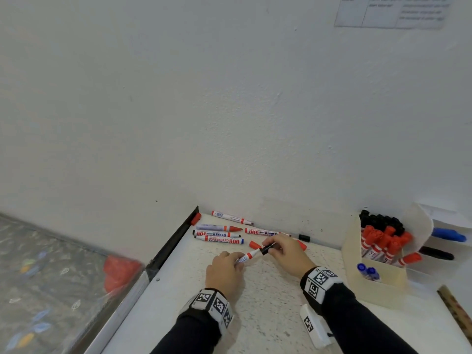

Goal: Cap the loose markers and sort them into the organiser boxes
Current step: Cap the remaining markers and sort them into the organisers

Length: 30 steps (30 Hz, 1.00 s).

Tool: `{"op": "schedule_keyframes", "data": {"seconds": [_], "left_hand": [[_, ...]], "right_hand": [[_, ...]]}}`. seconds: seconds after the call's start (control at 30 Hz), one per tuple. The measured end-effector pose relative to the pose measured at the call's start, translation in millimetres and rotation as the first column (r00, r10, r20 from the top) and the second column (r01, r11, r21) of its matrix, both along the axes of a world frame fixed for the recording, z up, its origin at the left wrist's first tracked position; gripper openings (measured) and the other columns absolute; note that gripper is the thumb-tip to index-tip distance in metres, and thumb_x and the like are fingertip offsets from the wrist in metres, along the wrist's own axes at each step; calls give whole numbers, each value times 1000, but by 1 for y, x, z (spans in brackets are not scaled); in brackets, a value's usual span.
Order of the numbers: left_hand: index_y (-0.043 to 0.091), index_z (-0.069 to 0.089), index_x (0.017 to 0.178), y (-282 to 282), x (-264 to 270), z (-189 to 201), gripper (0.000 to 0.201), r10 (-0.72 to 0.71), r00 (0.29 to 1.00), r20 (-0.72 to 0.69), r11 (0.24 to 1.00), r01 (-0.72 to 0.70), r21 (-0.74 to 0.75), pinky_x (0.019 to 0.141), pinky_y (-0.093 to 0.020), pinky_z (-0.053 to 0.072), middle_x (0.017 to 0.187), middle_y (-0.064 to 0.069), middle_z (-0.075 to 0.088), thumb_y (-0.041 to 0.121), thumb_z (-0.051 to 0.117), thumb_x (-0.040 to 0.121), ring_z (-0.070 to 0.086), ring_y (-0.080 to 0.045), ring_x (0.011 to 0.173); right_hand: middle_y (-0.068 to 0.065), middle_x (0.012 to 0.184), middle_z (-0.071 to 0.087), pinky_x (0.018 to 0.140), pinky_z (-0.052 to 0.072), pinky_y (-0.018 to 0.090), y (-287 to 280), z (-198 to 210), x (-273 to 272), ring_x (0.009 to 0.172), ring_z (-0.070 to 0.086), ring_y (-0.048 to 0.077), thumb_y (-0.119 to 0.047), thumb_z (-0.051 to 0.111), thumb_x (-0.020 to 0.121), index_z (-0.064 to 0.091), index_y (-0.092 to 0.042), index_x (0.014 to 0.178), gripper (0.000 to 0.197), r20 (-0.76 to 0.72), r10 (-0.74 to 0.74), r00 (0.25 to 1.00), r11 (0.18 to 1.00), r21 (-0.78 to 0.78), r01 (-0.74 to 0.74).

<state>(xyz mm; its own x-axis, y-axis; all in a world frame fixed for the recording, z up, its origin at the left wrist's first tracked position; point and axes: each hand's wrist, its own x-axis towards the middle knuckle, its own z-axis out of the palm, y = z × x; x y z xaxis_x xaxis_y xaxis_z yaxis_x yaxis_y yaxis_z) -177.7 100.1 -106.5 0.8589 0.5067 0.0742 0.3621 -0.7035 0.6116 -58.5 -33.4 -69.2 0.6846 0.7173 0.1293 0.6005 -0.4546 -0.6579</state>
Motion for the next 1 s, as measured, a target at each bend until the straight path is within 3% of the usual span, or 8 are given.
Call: {"op": "schedule_keyframes", "data": {"seconds": [0.2, 0.33, 0.43, 0.5, 0.6, 0.77, 0.87, 1.0], "left_hand": [[33, 54, 124, -4, 0, 1, 30, -35, 999, 8, 999, 35, 21, 91, -31, 44, 108, 5, 57, 29, 42, 97, 51, -15, 100], [28, 55, 122, -6, -1, 4, 30, -80, 996, 29, 996, 81, -32, 82, -25, 40, 102, 7, 58, 29, 37, 99, 53, -11, 92], [27, 56, 104, -11, -4, 9, 21, -165, 983, 87, 944, 182, -275, 72, -23, 42, 85, 8, 58, 40, 42, 95, 54, -10, 77], [29, 55, 89, -12, -4, 10, 19, -226, 971, 80, 925, 239, -295, 71, -25, 40, 81, 6, 58, 43, 43, 94, 53, -11, 74], [24, 48, 69, -12, -4, 11, 34, -284, 956, 78, 891, 293, -345, 64, -23, 36, 65, 6, 49, 35, 37, 99, 44, -7, 61], [17, 43, 62, -15, -6, 17, 43, -194, 962, 194, 822, 268, -503, 51, -21, 32, 53, 6, 42, 37, 35, 99, 37, -1, 42], [21, 45, 61, -15, -7, 19, 41, -137, 967, 216, 888, 217, -405, 64, -28, 37, 59, 6, 44, 39, 36, 97, 43, -7, 56], [16, 57, 105, -4, -11, 17, 30, 132, 990, 42, 991, -131, -24, 89, -29, 46, 105, -1, 57, 31, 32, 99, 54, -15, 100]], "right_hand": [[-11, 94, 52, 73, 38, 2, -5, -4, -9, 85, 50, -4, -4, 54, 89, 62, -20, 103, 23, 4, -47, 999, 998, 28, 47], [-9, 86, 58, 67, 41, 10, -3, -4, -18, 75, 54, 2, -17, 50, 94, 61, -22, 98, 14, -135, -48, 990, 999, 17, 51], [-5, 65, 47, 56, 34, 19, 2, 4, -24, 56, 42, 7, -37, 39, 97, 53, -20, 71, 34, -201, -115, 973, 993, 4, 119], [-3, 59, 41, 54, 30, 23, 8, 9, -30, 55, 38, 9, -44, 34, 97, 45, -19, 60, 46, -203, -160, 966, 986, -88, 145], [-2, 58, 40, 54, 29, 25, 14, 11, -34, 55, 38, 10, -42, 36, 97, 43, -18, 57, 47, -128, -150, 980, 981, -146, 131], [-6, 64, 43, 58, 32, 21, 13, 28, -34, 61, 41, 7, -35, 38, 98, 46, -22, 64, 37, -123, 41, 992, 998, -49, -47], [-8, 65, 44, 57, 32, 19, 11, 34, -31, 60, 41, 6, -39, 38, 97, 47, -19, 68, 36, -60, 67, 996, 990, -124, -74], [-6, 58, 36, 51, 26, 18, 0, 28, -25, 51, 31, 6, -37, 42, 96, 38, -18, 61, 40, -39, -29, 999, 990, -139, 24]]}}
